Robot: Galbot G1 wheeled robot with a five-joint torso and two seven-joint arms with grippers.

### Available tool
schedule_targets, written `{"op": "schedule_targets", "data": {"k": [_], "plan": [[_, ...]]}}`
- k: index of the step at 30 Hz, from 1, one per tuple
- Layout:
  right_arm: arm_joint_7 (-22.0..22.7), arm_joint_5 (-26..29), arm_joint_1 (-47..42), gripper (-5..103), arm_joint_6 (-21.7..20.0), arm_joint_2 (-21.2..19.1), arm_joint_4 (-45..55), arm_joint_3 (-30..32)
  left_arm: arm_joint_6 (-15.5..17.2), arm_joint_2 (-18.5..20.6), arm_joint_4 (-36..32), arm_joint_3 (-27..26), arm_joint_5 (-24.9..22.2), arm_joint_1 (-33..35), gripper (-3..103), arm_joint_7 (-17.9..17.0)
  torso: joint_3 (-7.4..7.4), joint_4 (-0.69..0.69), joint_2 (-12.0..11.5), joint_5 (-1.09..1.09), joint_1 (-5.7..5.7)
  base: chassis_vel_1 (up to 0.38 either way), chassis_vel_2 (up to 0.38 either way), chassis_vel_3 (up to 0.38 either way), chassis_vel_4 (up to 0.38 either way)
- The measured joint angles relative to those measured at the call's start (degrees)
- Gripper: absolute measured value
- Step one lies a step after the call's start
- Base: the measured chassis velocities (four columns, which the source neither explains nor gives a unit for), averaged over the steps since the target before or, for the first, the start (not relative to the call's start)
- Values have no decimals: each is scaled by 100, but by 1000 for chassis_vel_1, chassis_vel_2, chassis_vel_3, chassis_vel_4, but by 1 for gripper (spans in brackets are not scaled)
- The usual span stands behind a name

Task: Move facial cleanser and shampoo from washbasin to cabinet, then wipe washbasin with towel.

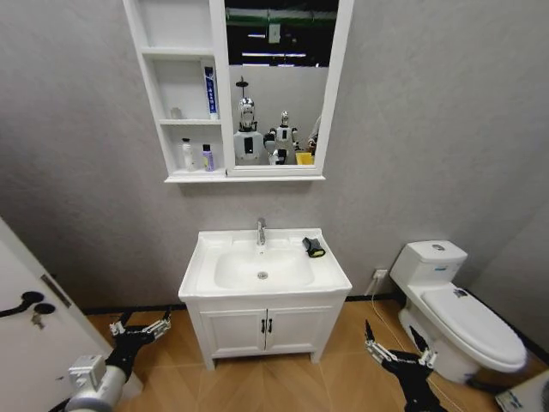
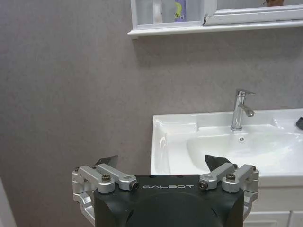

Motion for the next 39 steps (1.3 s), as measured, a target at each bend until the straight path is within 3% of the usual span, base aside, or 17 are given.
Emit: {"op": "schedule_targets", "data": {"k": [3,6,8,10,11,13,14,18,19,21,22,24,26,39], "plan": [[-2,0,1,100,0,0,0,0,0,0,-1,0,0,0,100,0,2,0,0,10,1,384,-352,-368,361],[-2,0,-1,100,0,0,-1,0,0,0,0,1,0,0,100,0,-1,0,1,-2,-1,355,-389,-350,372],[-2,1,0,100,0,-1,-1,0,0,0,-1,0,0,0,100,0,2,0,-1,11,2,363,-367,-381,349],[-2,1,0,100,0,0,-2,0,0,0,-2,0,0,0,100,1,0,-2,1,12,0,370,-343,-354,334],[-2,1,0,100,0,0,-1,-1,0,0,0,0,0,0,100,0,0,0,0,-5,2,337,-343,-333,365],[-2,1,0,100,0,0,1,0,0,0,-1,0,0,0,100,0,1,1,0,-6,2,372,-363,-333,353],[-2,1,0,100,-1,-1,-1,0,0,0,-2,0,0,0,100,1,2,1,-1,13,3,372,-338,-365,353],[-2,1,0,100,0,-1,0,-1,0,0,-1,0,0,0,100,-1,1,-1,-1,-5,3,344,-355,-351,337],[-2,1,1,100,-1,-1,-1,0,0,0,-1,1,0,0,100,1,2,0,-1,10,3,378,-358,-329,323],[-2,1,0,100,0,-1,-1,-1,0,0,-3,0,0,0,100,0,0,-1,0,11,1,367,-349,-329,344],[-2,1,0,100,0,-1,-1,0,0,0,-1,0,0,0,100,0,1,0,-1,-4,2,356,-376,-332,366],[-2,1,0,100,0,-1,-1,-1,0,0,-1,0,0,1,100,0,1,1,0,10,1,341,-351,-341,351],[-1,1,0,100,0,-1,-1,0,0,0,-1,0,0,1,100,0,-1,-1,3,9,-4,343,-288,-308,327],[-1,1,2,100,0,-1,0,0,0,0,-1,0,0,-1,100,1,4,-1,-4,4,9,22,-55,-72,73]]}}
